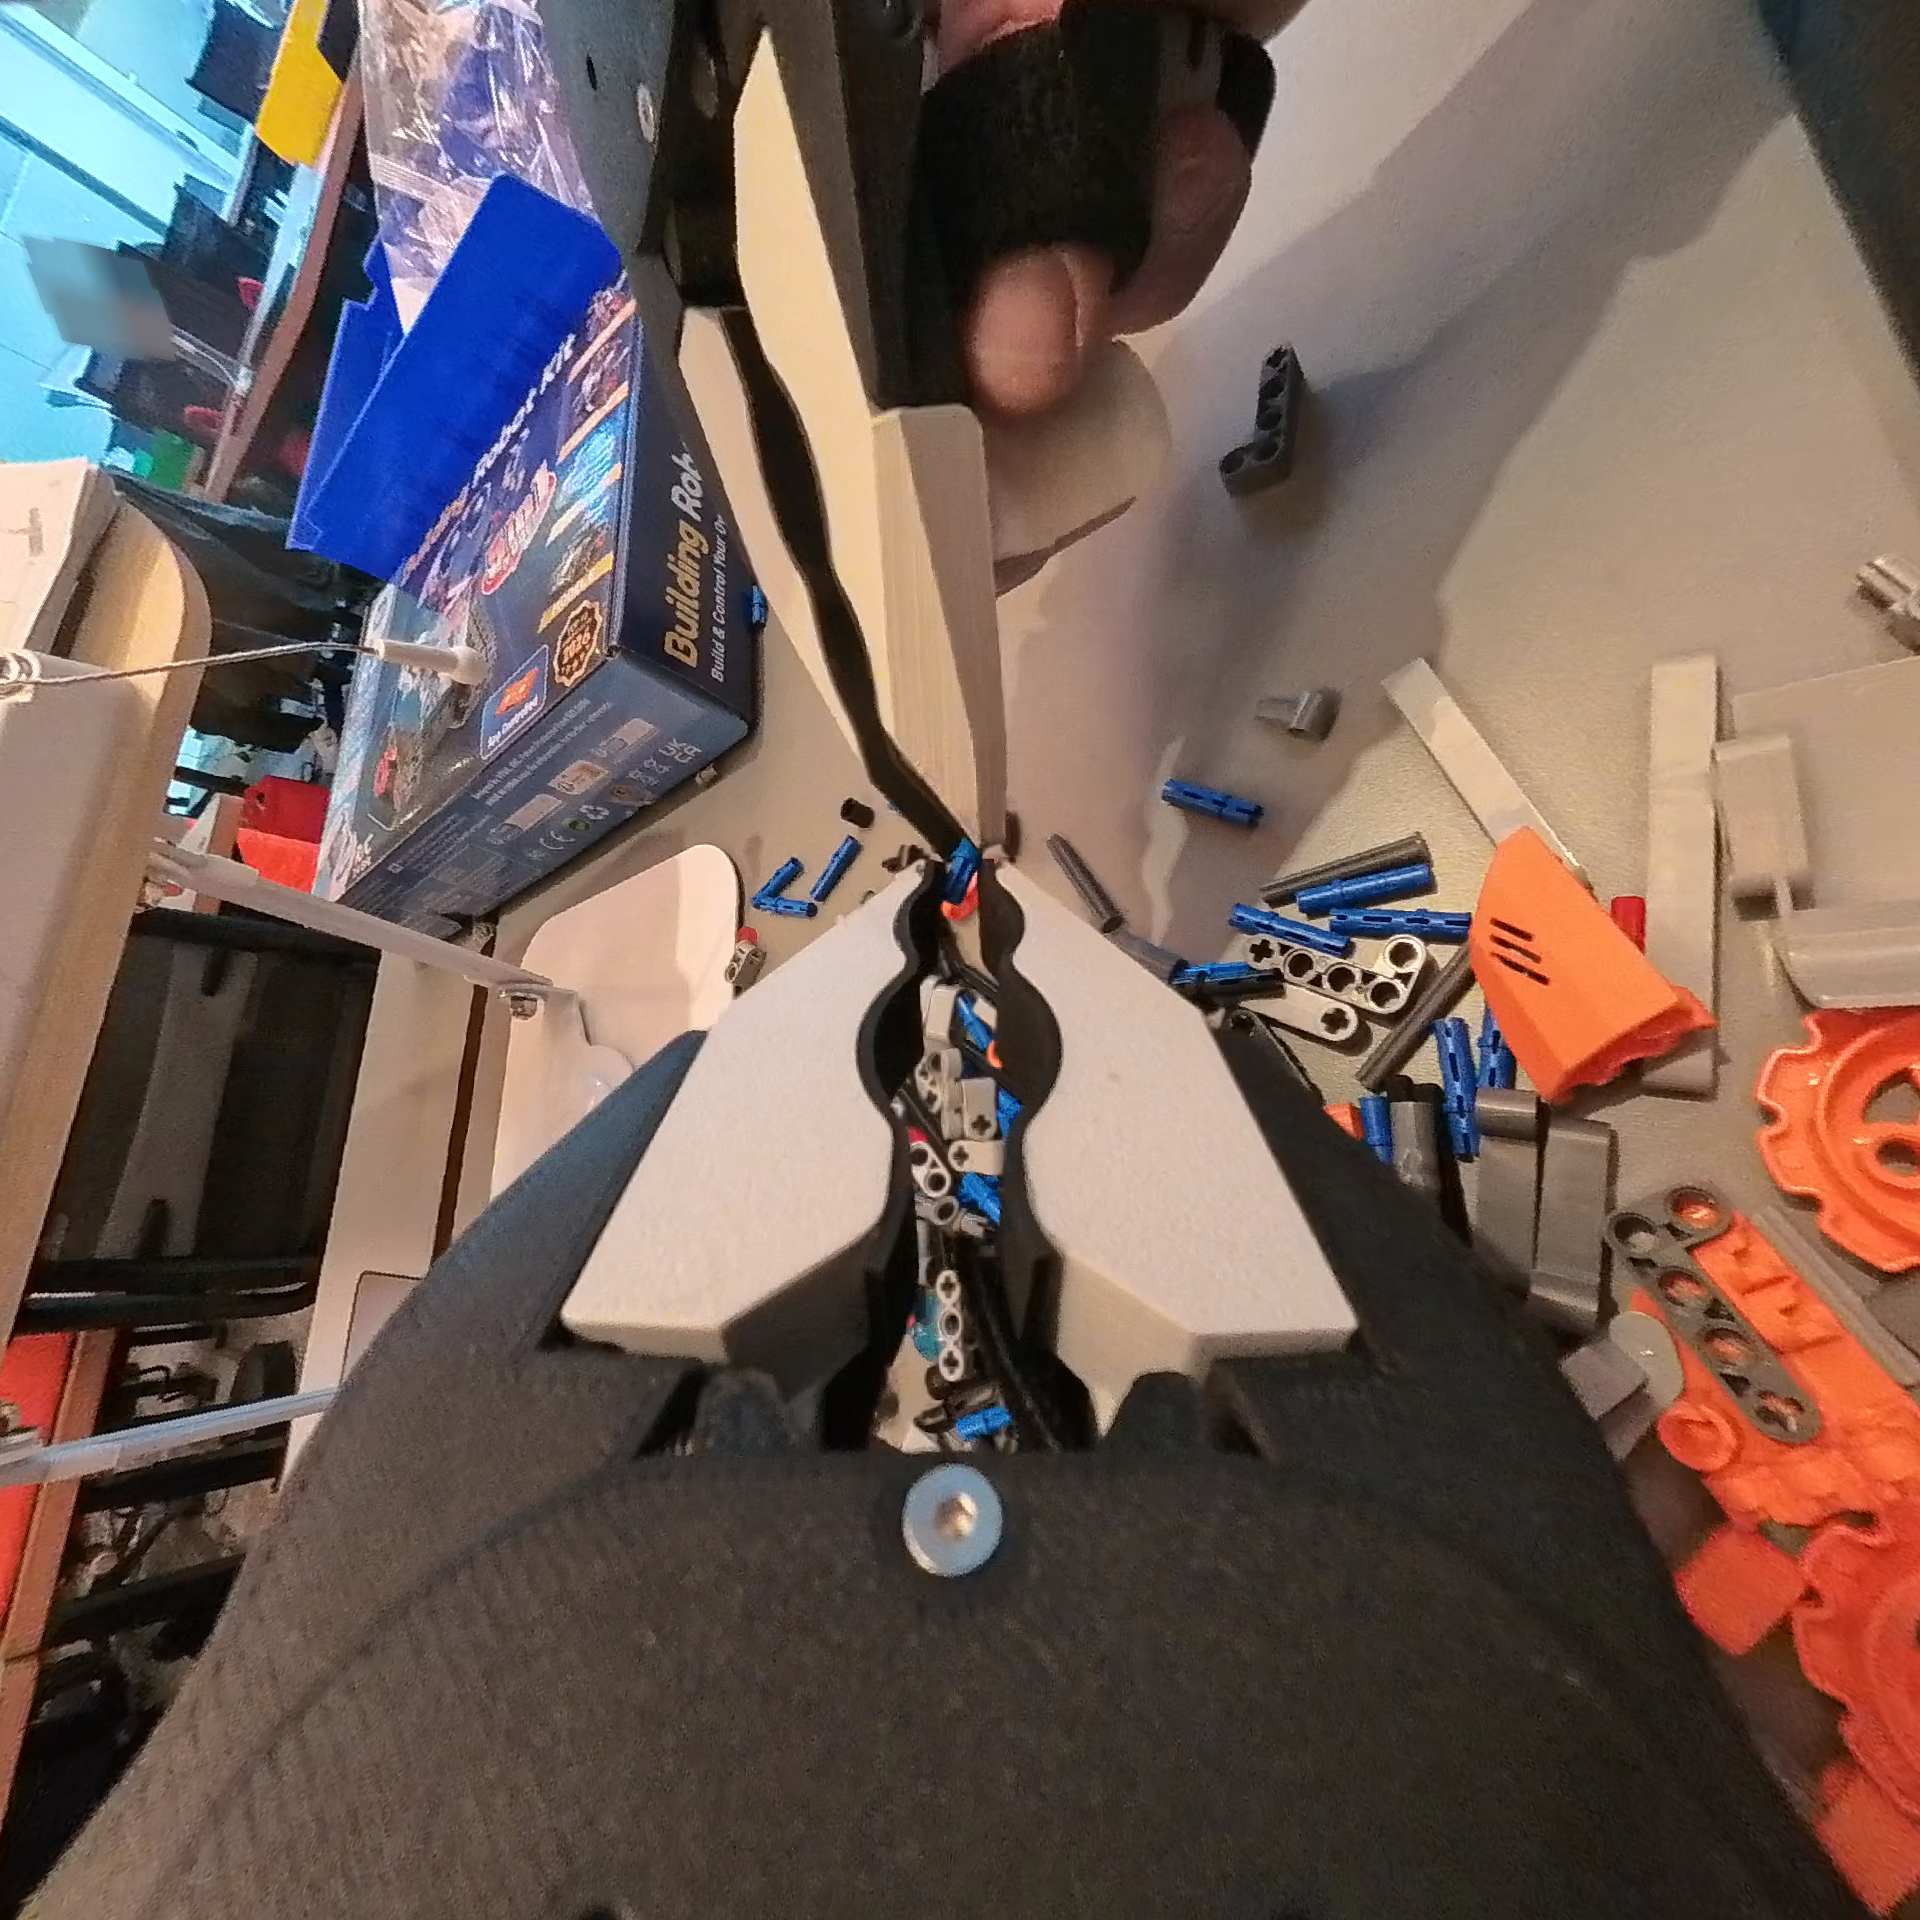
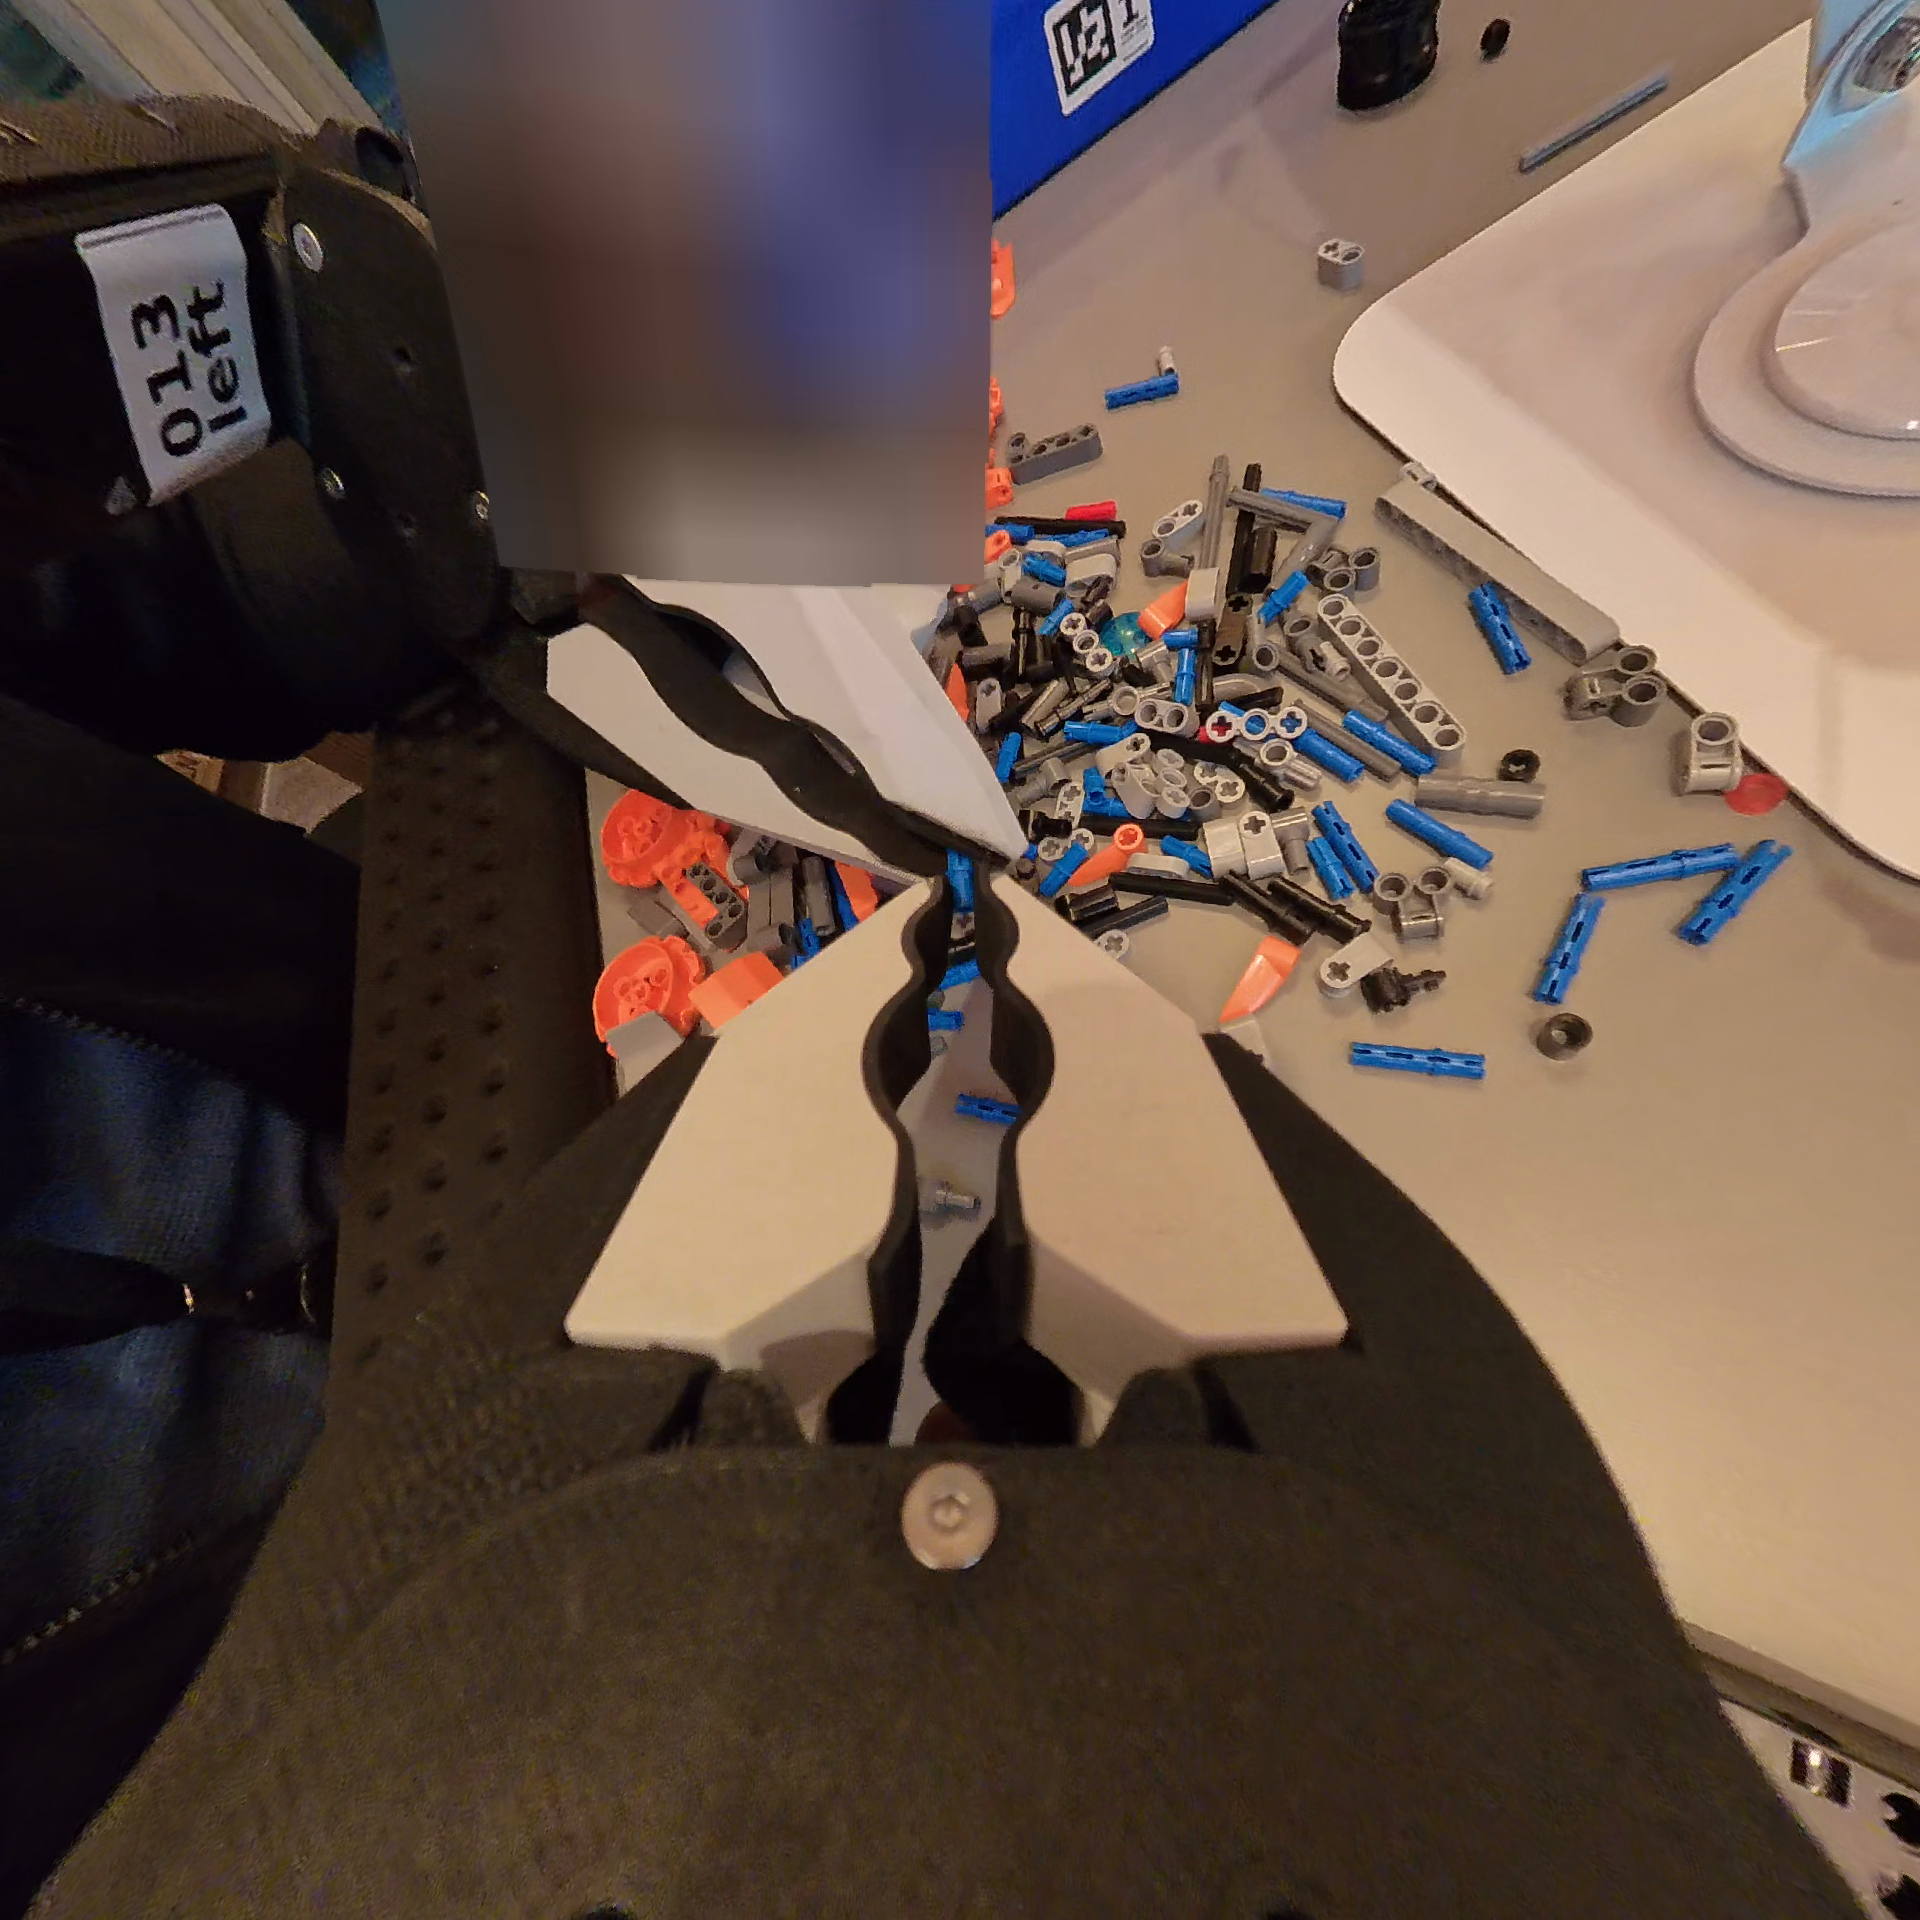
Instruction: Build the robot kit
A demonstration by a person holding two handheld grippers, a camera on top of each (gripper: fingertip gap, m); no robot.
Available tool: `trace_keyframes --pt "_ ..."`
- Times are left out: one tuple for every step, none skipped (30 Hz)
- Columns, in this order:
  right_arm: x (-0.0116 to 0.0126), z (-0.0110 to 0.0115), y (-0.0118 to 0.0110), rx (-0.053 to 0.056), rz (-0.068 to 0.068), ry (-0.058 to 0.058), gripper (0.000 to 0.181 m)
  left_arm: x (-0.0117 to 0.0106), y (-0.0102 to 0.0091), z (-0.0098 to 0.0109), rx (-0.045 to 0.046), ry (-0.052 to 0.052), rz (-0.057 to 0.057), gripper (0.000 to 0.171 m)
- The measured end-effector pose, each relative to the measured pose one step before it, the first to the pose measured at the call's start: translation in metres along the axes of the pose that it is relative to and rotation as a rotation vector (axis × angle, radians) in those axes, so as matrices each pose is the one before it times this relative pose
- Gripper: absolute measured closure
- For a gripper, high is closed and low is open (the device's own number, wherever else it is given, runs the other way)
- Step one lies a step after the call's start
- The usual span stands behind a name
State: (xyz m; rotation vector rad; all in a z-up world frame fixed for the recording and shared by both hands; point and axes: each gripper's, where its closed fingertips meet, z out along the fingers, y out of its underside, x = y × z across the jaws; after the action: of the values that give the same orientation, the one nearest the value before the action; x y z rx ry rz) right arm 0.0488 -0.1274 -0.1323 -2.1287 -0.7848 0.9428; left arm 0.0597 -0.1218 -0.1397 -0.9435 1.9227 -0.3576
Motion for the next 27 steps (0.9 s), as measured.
trace_keyframes --pt "-0.00030 -0.00125 -0.00201 0.0156 0.0072 -0.0052 0.179 -0.00080 -0.00078 -0.00066 0.00585 -0.0038 -0.0022 0.168" --pt "-0.00042 -0.00150 -0.00294 0.0228 0.0087 -0.0064 0.178 -0.00072 -0.00150 -0.00096 0.01013 -0.0022 -0.0031 0.170" --pt "-0.00075 -0.00165 -0.00272 0.0217 0.0096 -0.0083 0.177 -0.00233 -0.00171 -0.00108 0.00996 -0.0122 -0.0053 0.170" --pt "-0.00067 -0.00157 -0.00207 0.0175 0.0084 -0.0067 0.175 -0.00225 -0.00153 -0.00083 0.00763 -0.0114 -0.0056 0.171" --pt "-0.00003 -0.00105 -0.00102 0.0106 0.0027 -0.0010 0.174 -0.00138 -0.00186 -0.00065 0.00886 -0.0079 -0.0032 0.171" --pt "0.00009 -0.00074 -0.00042 0.0092 -0.0042 0.0034 0.173 -0.00231 -0.00209 -0.00076 0.01083 -0.0154 -0.0009 0.171" --pt "-0.00002 -0.00084 -0.00126 0.0149 -0.0046 0.0037 0.174 -0.00141 -0.00111 -0.00040 0.00388 -0.0087 -0.0005 0.171" --pt "-0.00047 -0.00118 -0.00231 0.0199 -0.0043 0.0019 0.176 -0.00080 -0.00076 -0.00008 0.00275 -0.0042 -0.0024 0.171" --pt "-0.00110 -0.00078 -0.00168 0.0137 -0.0028 -0.0006 0.177 -0.00113 -0.00114 -0.00015 0.00441 -0.0073 -0.0043 0.171" --pt "-0.00062 -0.00017 -0.00035 0.0032 -0.0009 0.0009 0.177 -0.00038 -0.00100 -0.00040 0.00329 -0.0039 0.0026 0.171" --pt "-0.00025 -0.00036 -0.00031 0.0035 -0.0035 0.0019 0.177 -0.00013 -0.00010 0.00009 -0.00204 -0.0022 0.0029 0.171" --pt "-0.00054 -0.00087 -0.00134 0.0114 -0.0051 0.0002 0.178 -0.00082 -0.00083 -0.00010 0.00354 -0.0052 -0.0039 0.171" --pt "-0.00108 -0.00087 -0.00084 0.0069 -0.0002 -0.0061 0.178 -0.00067 -0.00136 -0.00044 0.00663 -0.0023 -0.0049 0.171" --pt "-0.00095 -0.00078 -0.00004 -0.0007 0.0028 -0.0067 0.179 0.00041 -0.00106 -0.00025 0.00401 0.0041 -0.0033 0.171" --pt "-0.00030 -0.00083 -0.00049 0.0029 -0.0043 0.0018 0.179 -0.00003 -0.00056 0.00054 0.00072 0.0017 -0.0101 0.171" --pt "0.00002 -0.00097 0.00061 -0.0037 -0.0069 0.0059 0.179 0.00044 -0.00042 0.00099 -0.00114 0.0069 -0.0171 0.171" --pt "-0.00082 -0.00199 0.00116 -0.0078 -0.0085 0.0031 0.179 0.00129 -0.00138 0.00077 0.00312 0.0121 -0.0112 0.171" --pt "-0.00100 -0.00379 0.00028 -0.0022 -0.0135 0.0084 0.179 0.00153 -0.00272 0.00078 0.00529 0.0087 -0.0058 0.171" --pt "-0.00050 -0.00549 0.00105 -0.0072 -0.0173 0.0175 0.179 0.00108 -0.00228 0.00129 -0.00186 0.0051 -0.0051 0.170" --pt "0.00053 -0.00753 0.00269 -0.0182 -0.0285 0.0293 0.179 0.00335 -0.00076 0.00249 -0.01370 0.0239 -0.0133 0.167" --pt "0.00071 -0.00936 0.00454 -0.0285 -0.0398 0.0344 0.179 0.00552 0.00050 0.00393 -0.02263 0.0368 -0.0194 0.165" --pt "0.00215 -0.01038 0.00719 -0.0423 -0.0387 0.0420 0.179 0.00689 0.00004 0.00501 -0.02248 0.0410 -0.0167 0.163" --pt "0.00385 -0.01013 0.01002 -0.0593 -0.0473 0.0546 0.179 0.00879 -0.00057 0.00569 -0.02039 0.0471 -0.0069 0.162" --pt "0.00452 -0.00874 0.01244 -0.0756 -0.0574 0.0610 0.179 0.00828 -0.00175 0.00566 -0.01393 0.0398 0.0066 0.161" --pt "0.00305 -0.00694 0.01355 -0.0827 -0.0586 0.0511 0.179 0.00626 -0.00296 0.00558 -0.00589 0.0291 0.0086 0.162" --pt "0.00101 -0.00473 0.01235 -0.0751 -0.0536 0.0363 0.179 0.00634 -0.00424 0.00570 -0.00119 0.0351 0.0006 0.162" --pt "-0.00199 -0.00257 0.01170 -0.0703 -0.0489 0.0170 0.179 0.00678 -0.00573 0.00568 0.00683 0.0406 -0.0005 0.161"
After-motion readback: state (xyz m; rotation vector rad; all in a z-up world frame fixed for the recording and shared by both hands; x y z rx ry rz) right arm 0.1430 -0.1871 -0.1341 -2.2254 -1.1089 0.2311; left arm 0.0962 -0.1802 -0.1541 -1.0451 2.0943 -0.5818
